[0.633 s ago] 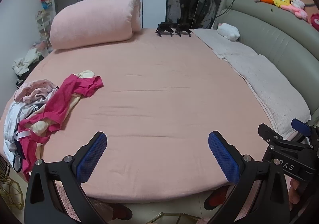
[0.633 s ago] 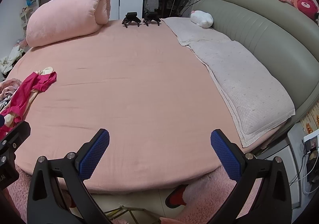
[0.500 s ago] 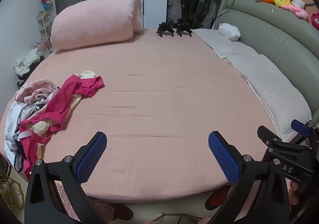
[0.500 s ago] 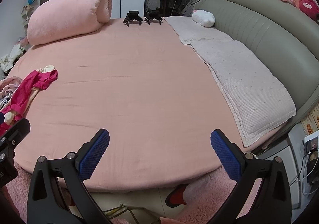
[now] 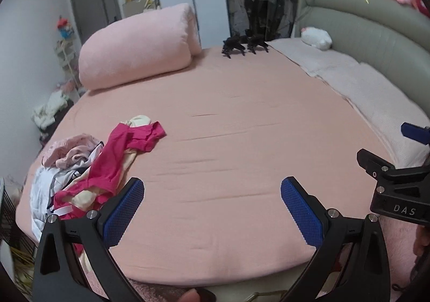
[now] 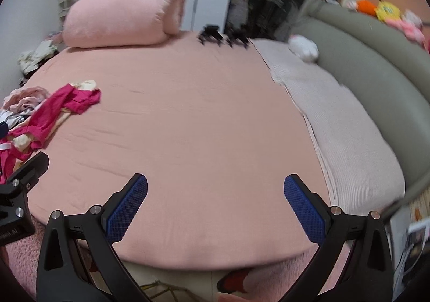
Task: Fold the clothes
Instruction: 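Move both grippers toward the pile of clothes on the bed, then grasp the waistband of the pink printed pajama pants with both grippers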
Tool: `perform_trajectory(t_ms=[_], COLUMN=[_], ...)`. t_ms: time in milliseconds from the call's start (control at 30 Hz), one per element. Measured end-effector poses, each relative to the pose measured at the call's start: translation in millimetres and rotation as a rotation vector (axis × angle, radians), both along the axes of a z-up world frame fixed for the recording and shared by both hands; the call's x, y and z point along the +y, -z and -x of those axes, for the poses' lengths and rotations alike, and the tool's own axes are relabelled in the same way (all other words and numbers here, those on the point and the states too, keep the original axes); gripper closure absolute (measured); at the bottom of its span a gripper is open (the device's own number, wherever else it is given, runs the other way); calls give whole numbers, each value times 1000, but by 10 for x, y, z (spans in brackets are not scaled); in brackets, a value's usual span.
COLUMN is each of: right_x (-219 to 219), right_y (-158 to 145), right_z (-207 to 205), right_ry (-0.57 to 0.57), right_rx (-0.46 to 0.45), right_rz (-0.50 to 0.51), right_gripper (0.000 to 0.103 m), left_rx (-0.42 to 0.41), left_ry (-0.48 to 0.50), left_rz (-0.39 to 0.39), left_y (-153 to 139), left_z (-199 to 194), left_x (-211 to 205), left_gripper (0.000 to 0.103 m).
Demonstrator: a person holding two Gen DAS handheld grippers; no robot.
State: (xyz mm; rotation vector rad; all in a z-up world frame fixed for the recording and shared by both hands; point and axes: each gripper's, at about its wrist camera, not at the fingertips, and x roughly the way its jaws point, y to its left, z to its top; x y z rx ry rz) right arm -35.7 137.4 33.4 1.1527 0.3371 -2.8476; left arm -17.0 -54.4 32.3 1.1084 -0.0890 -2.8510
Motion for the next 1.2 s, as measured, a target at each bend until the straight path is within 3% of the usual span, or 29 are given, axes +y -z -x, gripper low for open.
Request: perform_trajectory(t_ms=[367,867,967,1033,1100,1200], right_x=[-1035,-2536,-2848,-3050,-3274,-3625], right_y=[-316,-157,-126,-102,-62,38], right_z=[296,547,709,805,893,1026], right_ry=[-263,-496,-514,-528,-545,-567], right_rx=[39,-30,-51,-63,-70,-81], right_rz=[51,91,105,109,102,86], right_gripper=[0,0,0,3,19,25], left_rx=[5,9,6,6,8,-1], left_ry=[-164,-281,-290,-320,-355,-404], left_rz=[-31,-3,-36,-33,-15,-8], left_y=[-82,-77,-48,-6,43,182], left_z=[68,190,254,286,306,360], left_x=[-946,-2152,-2515,-2751,-2966,-3344], left_gripper=[0,0,0,0,0,1])
